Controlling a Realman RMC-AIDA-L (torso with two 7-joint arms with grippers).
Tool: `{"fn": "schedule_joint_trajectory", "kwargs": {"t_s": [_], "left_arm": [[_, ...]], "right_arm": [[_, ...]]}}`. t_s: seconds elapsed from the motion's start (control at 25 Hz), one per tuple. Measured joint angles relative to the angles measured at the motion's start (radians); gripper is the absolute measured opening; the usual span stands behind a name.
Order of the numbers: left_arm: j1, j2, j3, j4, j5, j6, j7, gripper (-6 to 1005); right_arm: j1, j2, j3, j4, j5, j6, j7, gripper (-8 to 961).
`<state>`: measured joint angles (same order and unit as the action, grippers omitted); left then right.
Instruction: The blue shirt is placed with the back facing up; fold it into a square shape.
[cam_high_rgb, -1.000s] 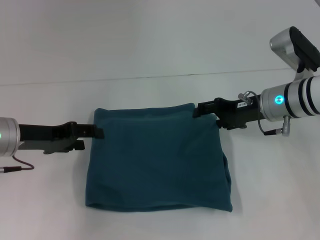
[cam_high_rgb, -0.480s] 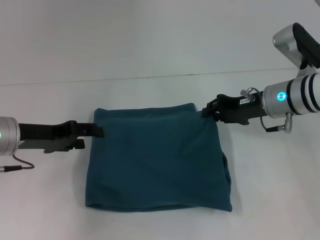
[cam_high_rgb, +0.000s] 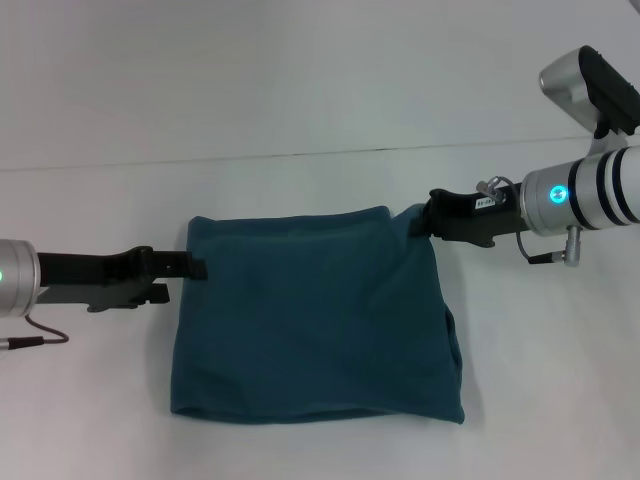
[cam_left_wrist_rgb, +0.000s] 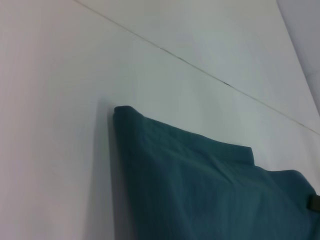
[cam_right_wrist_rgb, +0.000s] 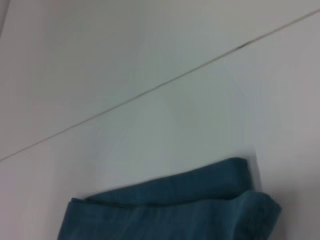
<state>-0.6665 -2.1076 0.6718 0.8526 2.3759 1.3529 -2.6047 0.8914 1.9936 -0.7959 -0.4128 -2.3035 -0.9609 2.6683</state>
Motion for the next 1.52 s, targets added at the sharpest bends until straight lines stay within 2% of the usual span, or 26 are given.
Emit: {"fn": "schedule_joint_trajectory", "kwargs": {"t_s": [0.12,0.36,0.64,1.04,1.12,1.32,1.52], "left_arm": [[0.005,0.0,-0.001,0.0,-0.003,-0.001,0.0,755],[0.018,0.004,-0.002,0.0,-0.026,-0.001,0.0,755],[0.019,0.005,-0.001,0.0,-0.038,0.0,0.0,754],[0.019,0.004,-0.001,0.0,-0.042,0.0,0.0,754],[0.019,0.003,-0.001,0.0,-0.042,0.0,0.0,754],[0.019,0.003,-0.001,0.0,-0.043,0.0,0.0,754],[0.02,0.003,-0.001,0.0,-0.044,0.0,0.0,754]], "right_arm": [[-0.001,0.001,0.004,-0.008,0.037,-0.007,-0.049,29],[-0.002,0.024,0.004,-0.011,0.147,0.043,-0.232,30],[0.018,0.064,-0.068,0.003,0.146,0.178,-0.266,52],[0.042,0.079,-0.176,0.036,0.145,0.274,-0.263,83],[0.052,0.077,-0.191,0.053,0.146,0.279,-0.256,89],[0.063,0.044,-0.197,0.072,0.117,0.3,-0.204,105],[0.059,-0.002,-0.189,0.059,0.077,0.302,-0.133,306]]}}
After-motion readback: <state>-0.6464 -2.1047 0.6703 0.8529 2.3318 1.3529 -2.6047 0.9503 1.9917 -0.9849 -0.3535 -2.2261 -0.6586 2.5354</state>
